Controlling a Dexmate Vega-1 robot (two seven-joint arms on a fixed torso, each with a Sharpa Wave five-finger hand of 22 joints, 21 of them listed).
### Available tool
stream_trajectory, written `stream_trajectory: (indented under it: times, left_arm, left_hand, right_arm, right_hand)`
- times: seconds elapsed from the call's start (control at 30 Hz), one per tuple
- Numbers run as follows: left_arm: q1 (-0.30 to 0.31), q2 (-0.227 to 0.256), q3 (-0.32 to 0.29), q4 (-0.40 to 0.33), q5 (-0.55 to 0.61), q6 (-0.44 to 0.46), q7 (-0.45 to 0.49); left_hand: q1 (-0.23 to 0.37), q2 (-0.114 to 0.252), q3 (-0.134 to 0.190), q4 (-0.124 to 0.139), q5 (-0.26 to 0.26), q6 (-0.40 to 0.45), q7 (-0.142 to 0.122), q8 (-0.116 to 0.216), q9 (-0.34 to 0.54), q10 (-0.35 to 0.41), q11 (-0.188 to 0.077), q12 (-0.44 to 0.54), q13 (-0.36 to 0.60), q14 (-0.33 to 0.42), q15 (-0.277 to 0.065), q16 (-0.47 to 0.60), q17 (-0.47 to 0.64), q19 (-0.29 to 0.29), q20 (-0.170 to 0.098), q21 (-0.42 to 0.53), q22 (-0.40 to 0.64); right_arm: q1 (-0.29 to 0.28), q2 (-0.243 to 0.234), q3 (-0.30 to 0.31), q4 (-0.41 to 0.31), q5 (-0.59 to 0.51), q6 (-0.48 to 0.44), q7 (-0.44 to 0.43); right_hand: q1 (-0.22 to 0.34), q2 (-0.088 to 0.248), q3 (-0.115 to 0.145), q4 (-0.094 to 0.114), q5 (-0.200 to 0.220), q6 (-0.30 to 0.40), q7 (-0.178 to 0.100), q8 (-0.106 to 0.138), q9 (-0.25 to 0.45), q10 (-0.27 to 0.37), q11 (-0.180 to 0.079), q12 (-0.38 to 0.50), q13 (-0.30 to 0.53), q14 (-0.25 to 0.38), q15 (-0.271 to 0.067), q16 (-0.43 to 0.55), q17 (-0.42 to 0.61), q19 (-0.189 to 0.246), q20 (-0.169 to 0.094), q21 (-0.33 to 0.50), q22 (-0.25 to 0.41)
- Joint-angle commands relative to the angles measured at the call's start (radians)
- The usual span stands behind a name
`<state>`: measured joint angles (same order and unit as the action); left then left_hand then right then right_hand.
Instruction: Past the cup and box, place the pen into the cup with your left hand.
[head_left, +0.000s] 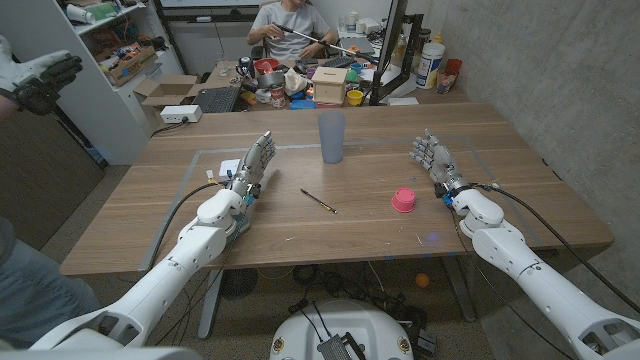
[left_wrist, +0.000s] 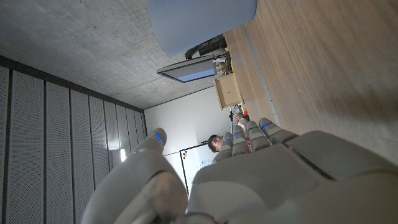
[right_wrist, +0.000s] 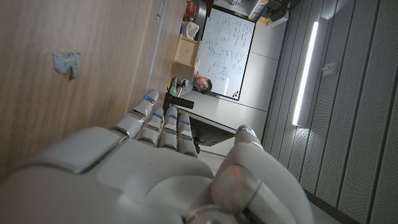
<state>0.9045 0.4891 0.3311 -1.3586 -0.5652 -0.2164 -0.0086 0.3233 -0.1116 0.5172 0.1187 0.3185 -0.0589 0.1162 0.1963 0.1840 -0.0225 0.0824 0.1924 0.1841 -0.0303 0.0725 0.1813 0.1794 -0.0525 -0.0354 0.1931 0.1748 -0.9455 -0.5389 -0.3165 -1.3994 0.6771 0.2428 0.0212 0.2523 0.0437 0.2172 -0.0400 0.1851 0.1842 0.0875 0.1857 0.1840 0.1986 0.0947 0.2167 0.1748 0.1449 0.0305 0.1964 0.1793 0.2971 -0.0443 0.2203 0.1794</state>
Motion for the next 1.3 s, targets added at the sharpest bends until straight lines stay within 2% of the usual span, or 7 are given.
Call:
stream_trajectory:
  times: [0.03, 0.23, 0.87, 0.97, 1.07, 1.17, 1.3]
  left_arm:
    - [0.045, 0.073, 0.011, -0.132, 0.130, 0.029, 0.072]
    - [0.069, 0.159, 0.017, -0.238, 0.230, 0.056, 0.126]
    - [0.165, 0.504, 0.081, -0.583, 0.941, 0.389, 0.328]
    - [0.181, 0.530, 0.082, -0.604, 1.034, 0.405, 0.339]
    - [0.195, 0.549, 0.078, -0.619, 1.107, 0.406, 0.343]
    - [0.205, 0.561, 0.072, -0.623, 1.165, 0.394, 0.349]
    - [0.202, 0.573, 0.077, -0.626, 1.254, 0.379, 0.334]
  left_hand:
    - [0.029, 0.013, 0.010, -0.018, 0.012, -0.004, 0.030, 0.002, 0.002, 0.005, -0.002, 0.005, 0.001, -0.002, 0.008, 0.006, 0.001, -0.007, 0.008, 0.002, 0.003]
    - [0.062, 0.024, 0.021, -0.041, 0.013, -0.004, 0.027, 0.004, 0.003, 0.013, -0.006, 0.008, 0.002, 0.000, 0.009, 0.006, 0.000, -0.006, 0.016, 0.003, 0.002]
    - [0.425, 0.022, 0.087, -0.283, 0.027, 0.065, -0.050, 0.030, 0.007, 0.107, -0.105, 0.031, 0.007, 0.096, -0.068, 0.016, -0.004, 0.013, 0.023, 0.005, 0.000]
    - [0.491, 0.006, 0.080, -0.293, 0.031, 0.105, -0.088, 0.037, 0.007, 0.141, -0.154, 0.034, 0.006, 0.126, -0.079, 0.015, -0.005, 0.020, 0.090, 0.007, 0.002]
    - [0.522, -0.003, 0.073, -0.291, 0.033, 0.134, -0.117, 0.041, 0.007, 0.167, -0.199, 0.037, 0.006, 0.137, -0.076, 0.013, -0.006, 0.015, 0.126, 0.005, 0.004]
    - [0.547, -0.007, 0.066, -0.289, 0.035, 0.162, -0.148, 0.046, 0.008, 0.188, -0.225, 0.037, 0.005, 0.147, -0.070, 0.012, -0.006, 0.002, 0.147, 0.002, 0.005]
    - [0.586, -0.016, 0.050, -0.284, 0.036, 0.214, -0.189, 0.054, 0.008, 0.233, -0.265, 0.038, 0.003, 0.155, -0.125, 0.008, -0.007, -0.017, 0.157, 0.000, 0.006]
  right_arm:
    - [-0.029, -0.003, 0.014, -0.027, -0.018, 0.006, -0.023]
    - [-0.050, -0.006, 0.023, -0.046, -0.023, 0.003, -0.049]
    - [-0.087, 0.041, 0.006, -0.114, -0.054, -0.009, -0.168]
    - [-0.090, 0.049, 0.000, -0.124, -0.062, -0.009, -0.184]
    - [-0.094, 0.052, -0.005, -0.135, -0.068, -0.014, -0.197]
    - [-0.099, 0.057, -0.009, -0.143, -0.073, -0.014, -0.208]
    - [-0.105, 0.065, -0.015, -0.152, -0.078, -0.012, -0.222]
  right_hand:
    - [0.010, 0.003, 0.004, -0.001, 0.004, 0.012, 0.001, 0.010, 0.002, 0.002, 0.005, 0.002, 0.006, 0.005, 0.009, -0.001, 0.005, -0.010, -0.010, -0.005, 0.002]
    - [0.013, 0.005, 0.005, -0.004, 0.005, 0.016, 0.002, 0.011, 0.002, 0.002, 0.008, 0.001, 0.006, 0.001, 0.014, -0.004, 0.005, -0.016, -0.006, -0.008, 0.002]
    - [0.014, 0.007, 0.003, -0.008, 0.003, 0.018, -0.003, 0.009, 0.002, -0.025, 0.022, -0.012, 0.007, -0.042, 0.029, -0.018, 0.005, -0.089, 0.014, -0.035, 0.002]
    - [0.013, 0.007, 0.002, -0.008, 0.003, 0.018, -0.004, 0.009, 0.002, -0.027, 0.023, -0.013, 0.007, -0.049, 0.030, -0.020, 0.006, -0.098, 0.015, -0.037, 0.002]
    - [0.011, 0.007, 0.001, -0.008, 0.003, 0.018, -0.005, 0.009, 0.002, -0.028, 0.025, -0.013, 0.007, -0.053, 0.033, -0.020, 0.006, -0.104, 0.017, -0.038, 0.002]
    - [0.010, 0.007, 0.001, -0.008, 0.003, 0.018, -0.006, 0.009, 0.002, -0.029, 0.025, -0.013, 0.008, -0.055, 0.034, -0.019, 0.006, -0.110, 0.019, -0.039, 0.002]
    - [0.009, 0.007, 0.000, -0.007, 0.003, 0.018, -0.008, 0.009, 0.002, -0.030, 0.025, -0.014, 0.008, -0.057, 0.034, -0.019, 0.007, -0.117, 0.020, -0.040, 0.002]
